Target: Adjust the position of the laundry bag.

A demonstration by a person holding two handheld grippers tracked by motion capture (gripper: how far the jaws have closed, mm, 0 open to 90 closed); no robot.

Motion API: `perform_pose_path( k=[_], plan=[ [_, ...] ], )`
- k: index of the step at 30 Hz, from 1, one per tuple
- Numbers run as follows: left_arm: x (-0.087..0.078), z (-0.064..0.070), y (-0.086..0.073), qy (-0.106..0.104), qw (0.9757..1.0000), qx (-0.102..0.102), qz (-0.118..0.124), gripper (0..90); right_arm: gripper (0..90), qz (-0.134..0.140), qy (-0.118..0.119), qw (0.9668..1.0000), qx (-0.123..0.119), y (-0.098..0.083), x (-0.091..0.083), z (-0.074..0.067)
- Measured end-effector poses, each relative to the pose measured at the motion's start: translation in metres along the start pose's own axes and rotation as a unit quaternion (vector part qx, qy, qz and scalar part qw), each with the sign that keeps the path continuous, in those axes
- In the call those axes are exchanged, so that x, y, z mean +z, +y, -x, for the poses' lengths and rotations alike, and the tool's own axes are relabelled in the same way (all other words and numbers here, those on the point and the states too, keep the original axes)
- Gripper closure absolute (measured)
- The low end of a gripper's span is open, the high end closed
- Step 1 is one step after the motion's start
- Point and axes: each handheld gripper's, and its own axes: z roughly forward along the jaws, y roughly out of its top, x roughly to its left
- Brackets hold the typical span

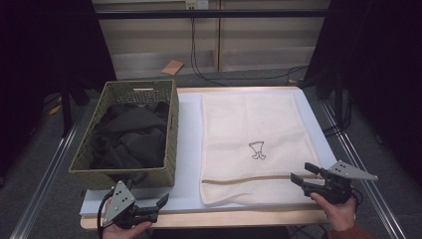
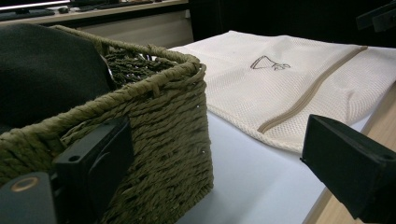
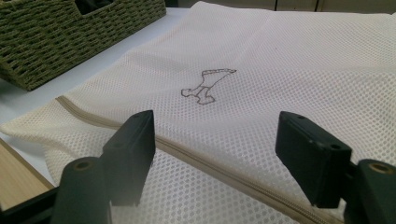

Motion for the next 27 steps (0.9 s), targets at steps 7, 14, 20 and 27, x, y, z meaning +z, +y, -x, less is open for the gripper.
perform_pose_path(
  k=[7,14,20,27],
  plan=[
    [0.002,0.002,0.001,0.013,0.9996,0.011,-0.021,9.6,35.2,-0.013,0.022,0.9996,0.005,-0.001,0.003,0.005],
    [0.001,0.002,0.0,0.016,0.9997,0.001,-0.018,11.3,36.2,-0.024,0.036,0.999,0.009,-0.001,0.007,0.006],
    [0.001,0.002,0.0,0.007,0.9998,0.005,-0.019,11.3,36.2,-0.034,0.048,0.9982,0.003,0.002,0.011,0.002],
    [0.0,0.002,0.001,0.008,0.9998,0.006,-0.017,11.5,37.9,-0.052,0.069,0.9962,-0.008,0.008,0.027,-0.002]
  ],
)
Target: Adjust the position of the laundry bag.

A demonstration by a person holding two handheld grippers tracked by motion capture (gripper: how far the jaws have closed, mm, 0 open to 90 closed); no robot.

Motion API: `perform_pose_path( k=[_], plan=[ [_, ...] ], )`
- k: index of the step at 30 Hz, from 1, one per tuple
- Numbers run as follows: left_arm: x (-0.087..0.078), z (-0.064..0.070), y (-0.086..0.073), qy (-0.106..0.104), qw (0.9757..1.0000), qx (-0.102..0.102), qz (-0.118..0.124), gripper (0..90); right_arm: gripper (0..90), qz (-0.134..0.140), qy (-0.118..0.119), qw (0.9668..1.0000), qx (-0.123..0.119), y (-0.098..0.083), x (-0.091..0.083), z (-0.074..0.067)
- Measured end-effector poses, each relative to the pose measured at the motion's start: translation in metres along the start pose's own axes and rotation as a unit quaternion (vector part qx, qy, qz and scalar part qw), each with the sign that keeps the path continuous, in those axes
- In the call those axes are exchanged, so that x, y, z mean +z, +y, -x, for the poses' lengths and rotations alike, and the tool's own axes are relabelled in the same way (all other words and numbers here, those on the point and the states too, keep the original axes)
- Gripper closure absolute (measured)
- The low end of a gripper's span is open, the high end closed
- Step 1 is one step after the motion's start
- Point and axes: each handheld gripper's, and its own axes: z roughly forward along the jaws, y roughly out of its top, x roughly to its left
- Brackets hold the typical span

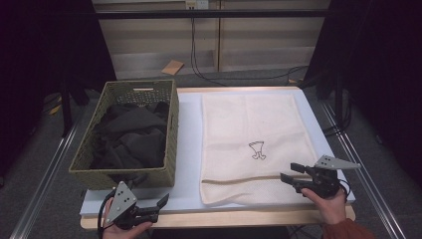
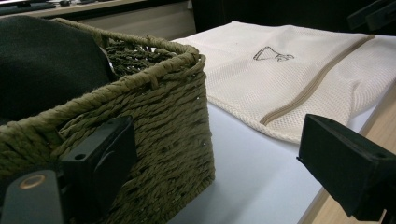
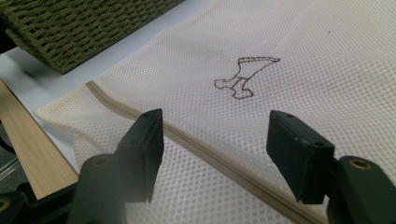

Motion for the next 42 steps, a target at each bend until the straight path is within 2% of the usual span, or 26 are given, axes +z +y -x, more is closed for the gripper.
perform_pose_path(
  k=[2,3,9,11,14,15,18,19,22,24,27,29,30,31,34,35,36,38,39,41,42],
  plan=[
    [0.001,0.0,0.0,-0.006,1.0,-0.004,-0.001,11.5,37.9,-0.008,0.005,0.9999,-0.006,0.002,0.005,0.001],
    [0.001,-0.001,0.0,-0.001,1.0,0.001,-0.007,11.5,38.4,-0.016,0.007,0.9998,-0.008,0.006,0.011,0.001],
    [0.001,0.0,0.0,-0.005,1.0,-0.001,-0.005,11.7,38.4,-0.038,0.017,0.9991,-0.007,0.015,0.029,0.003],
    [0.001,0.001,0.0,-0.001,1.0,0.002,-0.006,11.9,38.8,-0.055,0.019,0.998,-0.024,0.021,0.04,0.0],
    [0.001,0.0,0.0,-0.002,1.0,0.001,-0.003,12.1,38.6,-0.059,0.021,0.9976,-0.031,0.026,0.047,-0.001],
    [0.0,0.0,0.0,0.005,0.9999,0.002,-0.01,12.5,38.6,-0.063,0.018,0.9969,-0.043,0.031,0.056,-0.001],
    [0.0,-0.001,0.0,0.003,1.0,-0.002,-0.008,12.8,39.8,-0.066,0.023,0.9966,-0.045,0.034,0.064,-0.001],
    [0.0,-0.001,0.0,-0.001,1.0,-0.001,-0.006,12.8,39.8,-0.074,0.023,0.9958,-0.048,0.037,0.073,-0.002],
    [0.001,0.0,0.0,-0.003,1.0,-0.003,-0.004,12.8,42.4,-0.087,0.027,0.9944,-0.054,0.04,0.08,-0.005],
    [0.001,0.0,0.0,-0.003,1.0,-0.003,-0.004,12.8,40.2,-0.095,0.024,0.9933,-0.062,0.043,0.086,-0.008],
    [0.001,0.0,0.0,0.001,1.0,-0.004,-0.006,12.8,39.9,-0.106,0.018,0.9922,-0.062,0.048,0.096,-0.01],
    [0.001,-0.001,0.0,-0.002,1.0,-0.002,-0.005,12.9,39.4,-0.11,0.024,0.992,-0.058,0.048,0.099,-0.01],
    [0.0,0.0,0.0,0.002,0.9999,0.004,-0.011,13.0,36.7,-0.122,0.036,0.99,-0.06,0.046,0.103,-0.012],
    [0.0,0.0,0.0,-0.002,0.9999,0.006,-0.013,13.0,36.7,-0.122,0.036,0.99,-0.06,0.046,0.103,-0.012],
    [0.001,0.0,0.0,-0.005,0.9999,0.004,-0.011,13.2,33.1,-0.135,0.045,0.9883,-0.054,0.041,0.107,-0.016],
    [0.001,0.0,0.0,-0.006,0.9999,0.004,-0.011,13.2,30.2,-0.141,0.06,0.9865,-0.057,0.039,0.109,-0.015],
    [0.001,0.0,0.001,-0.007,0.9999,0.004,-0.011,13.3,29.0,-0.149,0.063,0.9849,-0.062,0.038,0.111,-0.016],
    [0.0,0.0,0.001,-0.006,0.9999,0.003,-0.01,13.3,25.8,-0.158,0.042,0.9834,-0.079,0.034,0.113,-0.014],
    [0.001,0.001,0.001,-0.006,0.9999,0.001,-0.009,13.3,24.8,-0.156,0.035,0.9842,-0.076,0.033,0.113,-0.013],
    [0.001,0.0,0.001,-0.008,0.9999,0.004,-0.012,13.3,24.8,-0.156,0.037,0.9839,-0.078,0.032,0.114,-0.011],
    [0.001,0.0,0.001,-0.009,0.9999,0.004,-0.012,13.3,24.5,-0.165,0.041,0.9823,-0.079,0.028,0.116,-0.011]
  ],
)
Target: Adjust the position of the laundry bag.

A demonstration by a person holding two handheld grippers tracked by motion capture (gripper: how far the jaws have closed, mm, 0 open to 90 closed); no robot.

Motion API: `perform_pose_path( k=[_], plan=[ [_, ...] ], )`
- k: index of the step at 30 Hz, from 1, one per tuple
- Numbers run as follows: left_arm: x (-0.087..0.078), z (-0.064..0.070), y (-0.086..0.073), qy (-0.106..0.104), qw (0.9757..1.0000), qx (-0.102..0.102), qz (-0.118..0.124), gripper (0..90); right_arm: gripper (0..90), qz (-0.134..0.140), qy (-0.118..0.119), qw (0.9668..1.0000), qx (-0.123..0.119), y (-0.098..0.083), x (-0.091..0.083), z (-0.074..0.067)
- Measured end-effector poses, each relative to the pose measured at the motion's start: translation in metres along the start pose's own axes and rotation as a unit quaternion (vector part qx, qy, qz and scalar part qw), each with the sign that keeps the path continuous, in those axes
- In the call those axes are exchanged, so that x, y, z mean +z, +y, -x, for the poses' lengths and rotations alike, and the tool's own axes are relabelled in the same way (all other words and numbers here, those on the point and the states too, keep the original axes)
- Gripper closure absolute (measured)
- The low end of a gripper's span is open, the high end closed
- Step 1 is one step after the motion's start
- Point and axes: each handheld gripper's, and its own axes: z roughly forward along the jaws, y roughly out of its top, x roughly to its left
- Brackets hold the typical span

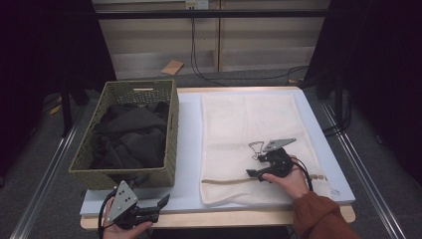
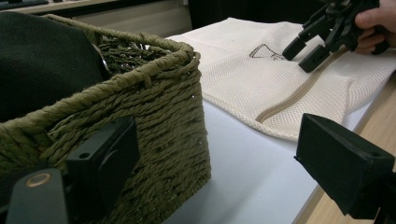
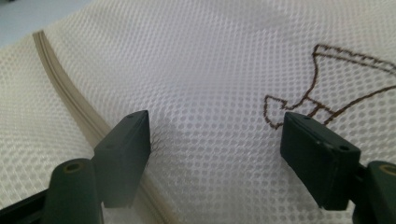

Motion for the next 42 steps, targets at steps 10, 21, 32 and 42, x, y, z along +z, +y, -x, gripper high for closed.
perform_pose_path(
  k=[10,21,32,42],
  plan=[
    [-0.0003,0.0005,0.0003,-0.002,1.0,-0.003,0.003,13.5,51.7,0.018,-0.038,0.9984,-0.037,-0.0062,0.0009,-0.0043],
    [-0.0007,0.0004,0.0002,0.002,1.0,-0.002,0.002,13.6,71.6,0.011,-0.032,0.9993,-0.018,-0.0031,0.0011,-0.0073],
    [0.0014,0.0001,0.0,-0.004,1.0,-0.006,-0.002,13.5,89.2,0.008,-0.026,0.9995,0.013,0.0,0.0022,-0.0046],
    [0.0002,-0.0005,0.0003,-0.004,1.0,-0.002,0.0,13.6,89.7,0.014,-0.02,0.9995,0.018,0.0016,0.0012,-0.0034]
  ],
)
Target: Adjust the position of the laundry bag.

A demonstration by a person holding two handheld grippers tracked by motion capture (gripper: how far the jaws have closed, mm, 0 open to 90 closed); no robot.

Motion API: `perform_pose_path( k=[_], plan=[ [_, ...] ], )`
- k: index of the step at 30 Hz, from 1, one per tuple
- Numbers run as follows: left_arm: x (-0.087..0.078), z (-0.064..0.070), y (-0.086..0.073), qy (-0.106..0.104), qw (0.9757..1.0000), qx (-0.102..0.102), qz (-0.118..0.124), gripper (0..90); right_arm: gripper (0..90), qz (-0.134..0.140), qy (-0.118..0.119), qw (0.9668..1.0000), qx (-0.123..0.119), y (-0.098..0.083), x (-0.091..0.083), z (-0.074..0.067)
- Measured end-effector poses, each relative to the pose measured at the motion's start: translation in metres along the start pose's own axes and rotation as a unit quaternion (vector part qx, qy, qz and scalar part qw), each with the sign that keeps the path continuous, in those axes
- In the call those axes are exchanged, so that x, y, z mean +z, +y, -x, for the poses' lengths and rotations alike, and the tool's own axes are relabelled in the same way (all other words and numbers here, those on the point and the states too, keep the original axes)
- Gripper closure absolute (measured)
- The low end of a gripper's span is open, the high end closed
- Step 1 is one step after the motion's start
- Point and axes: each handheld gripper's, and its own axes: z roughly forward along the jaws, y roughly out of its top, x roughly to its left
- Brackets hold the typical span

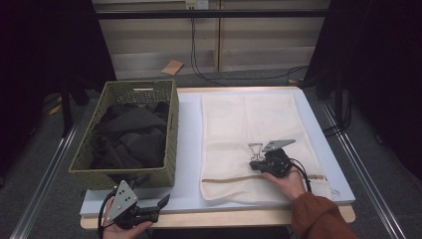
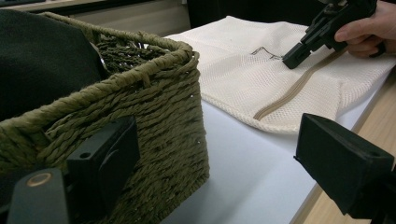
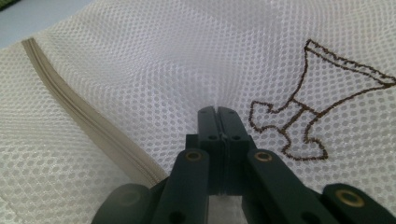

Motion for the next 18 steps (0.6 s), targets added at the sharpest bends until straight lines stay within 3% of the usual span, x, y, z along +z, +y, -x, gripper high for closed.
perform_pose_path(
  k=[6,18],
  plan=[
    [0.0001,0.0,-0.0001,0.002,1.0,-0.001,-0.002,13.6,90.0,0.025,0.002,0.9996,0.011,0.0003,-0.0024,-0.0016],
    [-0.0003,-0.0003,-0.0002,0.0,1.0,-0.004,-0.003,13.8,90.0,0.041,0.017,0.9989,0.014,-0.0025,0.003,-0.0064]
  ],
)
